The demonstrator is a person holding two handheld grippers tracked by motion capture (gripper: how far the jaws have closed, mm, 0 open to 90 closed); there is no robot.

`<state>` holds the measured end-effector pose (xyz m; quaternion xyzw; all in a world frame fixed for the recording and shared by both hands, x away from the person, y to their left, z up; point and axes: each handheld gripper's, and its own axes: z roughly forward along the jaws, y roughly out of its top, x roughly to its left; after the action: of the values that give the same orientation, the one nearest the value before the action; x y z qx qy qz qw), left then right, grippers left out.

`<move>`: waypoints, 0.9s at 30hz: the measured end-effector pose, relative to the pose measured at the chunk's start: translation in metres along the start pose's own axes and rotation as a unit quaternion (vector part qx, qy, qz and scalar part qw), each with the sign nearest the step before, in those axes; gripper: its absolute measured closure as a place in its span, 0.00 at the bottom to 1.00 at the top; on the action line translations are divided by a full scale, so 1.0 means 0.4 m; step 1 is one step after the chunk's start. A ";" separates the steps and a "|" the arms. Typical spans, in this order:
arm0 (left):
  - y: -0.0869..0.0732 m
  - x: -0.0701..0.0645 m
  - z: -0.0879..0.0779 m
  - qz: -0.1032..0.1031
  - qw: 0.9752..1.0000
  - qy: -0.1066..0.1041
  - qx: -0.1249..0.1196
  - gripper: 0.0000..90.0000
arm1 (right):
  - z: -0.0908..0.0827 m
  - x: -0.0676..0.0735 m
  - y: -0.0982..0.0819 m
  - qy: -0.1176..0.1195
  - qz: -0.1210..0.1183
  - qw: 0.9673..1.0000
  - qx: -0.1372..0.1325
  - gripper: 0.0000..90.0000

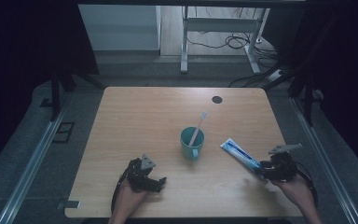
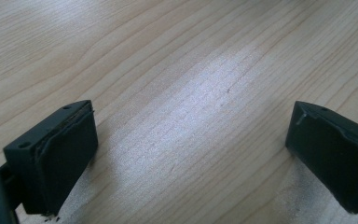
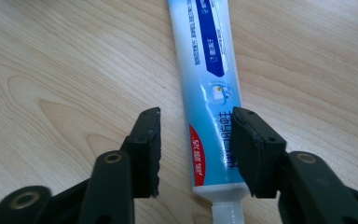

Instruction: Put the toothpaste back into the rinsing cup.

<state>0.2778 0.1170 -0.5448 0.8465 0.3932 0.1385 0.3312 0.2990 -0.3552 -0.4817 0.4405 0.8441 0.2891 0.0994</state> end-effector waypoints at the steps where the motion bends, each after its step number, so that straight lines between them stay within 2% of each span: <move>1: 0.000 0.000 0.000 0.000 1.000 0.000 0.000 0.03 | 0.001 -0.002 0.002 0.000 0.000 1.000 0.004 0.56; 11: 0.000 0.000 0.000 0.000 1.000 0.000 0.000 0.03 | 0.021 -0.013 0.028 0.001 0.002 0.999 0.040 0.48; 16: 0.000 0.000 0.000 -0.001 1.000 0.000 0.000 0.03 | 0.035 -0.012 0.043 -0.001 -0.009 0.998 0.055 0.46; 27: 0.000 0.000 0.000 -0.001 1.000 0.000 0.001 0.03 | 0.061 -0.013 0.073 -0.005 -0.015 0.995 0.094 0.45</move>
<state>0.2777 0.1169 -0.5446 0.8463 0.3944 0.1376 0.3305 0.3326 -0.3367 -0.4851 0.4363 0.8737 0.2047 0.0659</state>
